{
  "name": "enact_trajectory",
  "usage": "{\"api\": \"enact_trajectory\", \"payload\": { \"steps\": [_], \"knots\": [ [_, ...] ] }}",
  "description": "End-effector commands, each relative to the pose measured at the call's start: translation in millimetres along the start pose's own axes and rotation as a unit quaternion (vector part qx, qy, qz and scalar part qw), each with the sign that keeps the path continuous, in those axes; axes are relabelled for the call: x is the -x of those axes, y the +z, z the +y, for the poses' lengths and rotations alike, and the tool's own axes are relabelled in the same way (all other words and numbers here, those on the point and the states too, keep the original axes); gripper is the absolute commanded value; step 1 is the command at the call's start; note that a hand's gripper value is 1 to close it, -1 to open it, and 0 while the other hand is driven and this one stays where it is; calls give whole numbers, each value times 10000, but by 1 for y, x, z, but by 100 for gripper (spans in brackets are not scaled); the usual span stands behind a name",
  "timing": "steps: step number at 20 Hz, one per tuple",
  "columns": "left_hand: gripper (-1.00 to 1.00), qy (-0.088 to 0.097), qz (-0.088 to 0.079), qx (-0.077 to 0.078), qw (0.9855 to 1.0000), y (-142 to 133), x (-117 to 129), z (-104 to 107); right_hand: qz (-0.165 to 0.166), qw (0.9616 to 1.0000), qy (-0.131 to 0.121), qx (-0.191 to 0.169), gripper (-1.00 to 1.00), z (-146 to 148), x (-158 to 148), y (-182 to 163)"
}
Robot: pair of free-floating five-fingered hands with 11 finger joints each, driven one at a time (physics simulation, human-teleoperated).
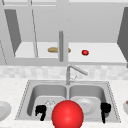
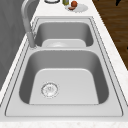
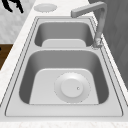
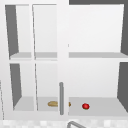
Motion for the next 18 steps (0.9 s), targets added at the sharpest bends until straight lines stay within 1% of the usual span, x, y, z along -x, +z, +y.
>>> {"api": "enact_trajectory", "payload": {
  "steps": [1,5,9,13,16,18],
  "knots": [
    [0,0,0,0,10000,0,0,0,-112,9997,94,194,-100,-22,-4,14],
    [0,-9,5,-7,10000,0,0,0,-38,9993,81,376,-100,-44,-2,30],
    [0,-15,8,-12,10000,0,0,0,1,9988,40,479,-100,-66,-2,43],
    [0,-19,10,-15,10000,0,0,0,-3,9984,29,562,-100,-87,-1,56],
    [0,-21,12,-17,10000,0,0,0,-29,9985,-58,538,-100,-102,-1,68],
    [0,-22,12,-18,10000,0,0,0,-43,9982,-73,594,-100,-113,-1,77]
  ]
}}
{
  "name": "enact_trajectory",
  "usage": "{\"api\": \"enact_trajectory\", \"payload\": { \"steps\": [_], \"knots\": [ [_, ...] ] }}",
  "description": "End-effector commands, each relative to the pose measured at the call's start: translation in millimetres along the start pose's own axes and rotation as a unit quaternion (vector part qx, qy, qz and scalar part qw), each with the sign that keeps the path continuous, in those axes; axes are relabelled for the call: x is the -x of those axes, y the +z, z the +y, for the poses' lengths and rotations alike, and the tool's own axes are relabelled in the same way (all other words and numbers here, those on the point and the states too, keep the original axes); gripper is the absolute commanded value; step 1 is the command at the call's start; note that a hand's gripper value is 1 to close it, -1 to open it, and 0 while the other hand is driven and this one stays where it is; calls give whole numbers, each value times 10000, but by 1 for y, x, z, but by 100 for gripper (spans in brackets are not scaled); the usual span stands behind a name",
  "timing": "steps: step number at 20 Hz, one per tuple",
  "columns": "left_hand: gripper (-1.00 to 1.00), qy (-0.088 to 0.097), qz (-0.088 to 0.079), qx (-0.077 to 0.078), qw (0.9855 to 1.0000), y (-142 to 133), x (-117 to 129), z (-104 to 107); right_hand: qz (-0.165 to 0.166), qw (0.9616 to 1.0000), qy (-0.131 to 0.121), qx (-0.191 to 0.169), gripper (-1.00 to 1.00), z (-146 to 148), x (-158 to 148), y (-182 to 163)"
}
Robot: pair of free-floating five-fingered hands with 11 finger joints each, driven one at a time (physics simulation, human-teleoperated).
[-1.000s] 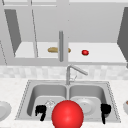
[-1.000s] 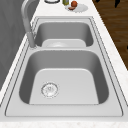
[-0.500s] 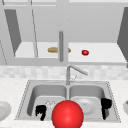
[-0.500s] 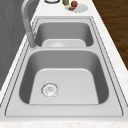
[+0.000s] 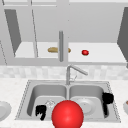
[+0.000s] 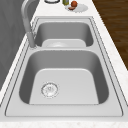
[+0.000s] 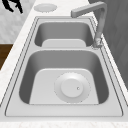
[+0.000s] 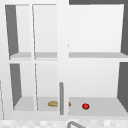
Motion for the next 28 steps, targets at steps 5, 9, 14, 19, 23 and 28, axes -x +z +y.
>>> {"api": "enact_trajectory", "payload": {
  "steps": [5,9,14,19,23,28],
  "knots": [
    [0,-1,1,-1,10000,0,0,0,-91,9997,-69,197,-100,-37,-4,34],
    [0,-2,1,-2,10000,0,0,0,-198,9996,18,203,-100,-52,-6,56],
    [0,-3,2,-3,10000,0,0,0,-309,9993,44,213,-100,-75,-9,83],
    [0,-3,2,-3,10000,0,0,0,-537,9979,29,364,-100,-101,-12,99],
    [0,-4,2,-3,10000,0,0,0,-669,9967,25,453,-100,-124,-13,114],
    [0,-4,2,-3,10000,0,0,0,-828,9949,-1,581,-100,-153,-17,127]
  ]
}}
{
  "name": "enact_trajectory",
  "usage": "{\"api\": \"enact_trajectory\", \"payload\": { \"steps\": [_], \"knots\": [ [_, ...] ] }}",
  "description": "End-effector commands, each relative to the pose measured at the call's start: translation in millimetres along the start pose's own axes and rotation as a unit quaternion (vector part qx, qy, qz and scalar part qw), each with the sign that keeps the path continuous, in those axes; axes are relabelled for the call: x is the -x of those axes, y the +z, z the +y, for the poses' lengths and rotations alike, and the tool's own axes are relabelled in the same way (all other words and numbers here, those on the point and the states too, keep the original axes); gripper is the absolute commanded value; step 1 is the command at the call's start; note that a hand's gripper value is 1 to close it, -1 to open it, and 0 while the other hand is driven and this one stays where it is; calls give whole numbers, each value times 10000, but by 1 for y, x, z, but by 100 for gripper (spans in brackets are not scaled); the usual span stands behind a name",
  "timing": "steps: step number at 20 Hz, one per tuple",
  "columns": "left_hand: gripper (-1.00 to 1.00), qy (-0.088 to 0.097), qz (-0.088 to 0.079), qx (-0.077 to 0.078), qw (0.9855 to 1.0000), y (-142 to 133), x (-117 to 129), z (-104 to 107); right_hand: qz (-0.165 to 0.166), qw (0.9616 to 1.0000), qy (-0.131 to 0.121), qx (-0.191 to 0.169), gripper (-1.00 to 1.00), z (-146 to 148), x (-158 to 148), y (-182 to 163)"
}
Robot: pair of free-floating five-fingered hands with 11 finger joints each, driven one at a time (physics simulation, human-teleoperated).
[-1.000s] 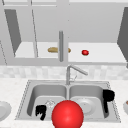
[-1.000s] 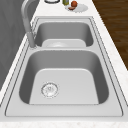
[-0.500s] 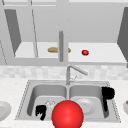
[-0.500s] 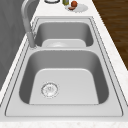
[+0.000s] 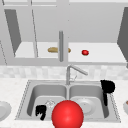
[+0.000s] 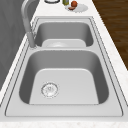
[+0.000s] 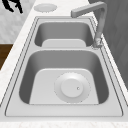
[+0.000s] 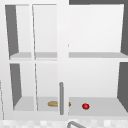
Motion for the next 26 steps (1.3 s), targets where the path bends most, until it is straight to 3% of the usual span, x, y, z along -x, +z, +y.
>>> {"api": "enact_trajectory", "payload": {
  "steps": [1,10,20,26],
  "knots": [
    [0,0,0,0,10000,0,0,0,-259,9993,21,283,-100,-22,-4,8],
    [0,0,0,0,10000,0,0,0,-532,9963,-4,676,-100,-73,-12,21],
    [0,0,0,0,10000,0,0,0,-710,9893,-51,1273,-100,-124,-28,31],
    [0,0,0,0,10000,0,0,0,-673,9907,-40,1179,-100,-152,-47,3]
  ]
}}
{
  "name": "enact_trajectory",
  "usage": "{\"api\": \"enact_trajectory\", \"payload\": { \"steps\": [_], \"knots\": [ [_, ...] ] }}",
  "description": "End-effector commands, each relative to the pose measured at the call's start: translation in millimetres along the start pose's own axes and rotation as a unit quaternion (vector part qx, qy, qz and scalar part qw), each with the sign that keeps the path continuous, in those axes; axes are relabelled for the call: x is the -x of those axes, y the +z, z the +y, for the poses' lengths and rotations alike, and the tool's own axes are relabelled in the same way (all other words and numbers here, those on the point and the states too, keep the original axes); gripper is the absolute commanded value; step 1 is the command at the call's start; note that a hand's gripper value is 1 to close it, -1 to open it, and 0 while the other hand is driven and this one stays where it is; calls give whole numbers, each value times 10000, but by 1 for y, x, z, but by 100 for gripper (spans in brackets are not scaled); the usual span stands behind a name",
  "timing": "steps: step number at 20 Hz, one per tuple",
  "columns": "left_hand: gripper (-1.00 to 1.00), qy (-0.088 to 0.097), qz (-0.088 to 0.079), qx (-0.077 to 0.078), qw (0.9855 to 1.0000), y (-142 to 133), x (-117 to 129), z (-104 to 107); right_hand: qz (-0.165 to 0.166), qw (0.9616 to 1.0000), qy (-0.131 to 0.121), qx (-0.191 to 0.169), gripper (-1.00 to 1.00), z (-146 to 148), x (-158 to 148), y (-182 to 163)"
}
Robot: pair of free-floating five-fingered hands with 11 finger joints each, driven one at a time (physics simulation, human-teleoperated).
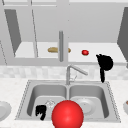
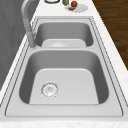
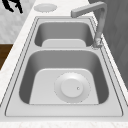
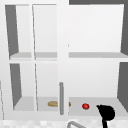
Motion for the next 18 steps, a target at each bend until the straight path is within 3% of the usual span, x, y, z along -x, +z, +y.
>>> {"api": "enact_trajectory", "payload": {
  "steps": [1,14,18],
  "knots": [
    [0,0,0,0,10000,0,0,0,-85,9999,1,-73,-100,-14,-12,-23],
    [0,0,0,0,10000,0,0,0,37,9947,202,-1005,-100,-64,-42,-85],
    [0,0,0,0,10000,0,0,0,74,9899,173,-1407,-100,-72,-49,-104]
  ]
}}
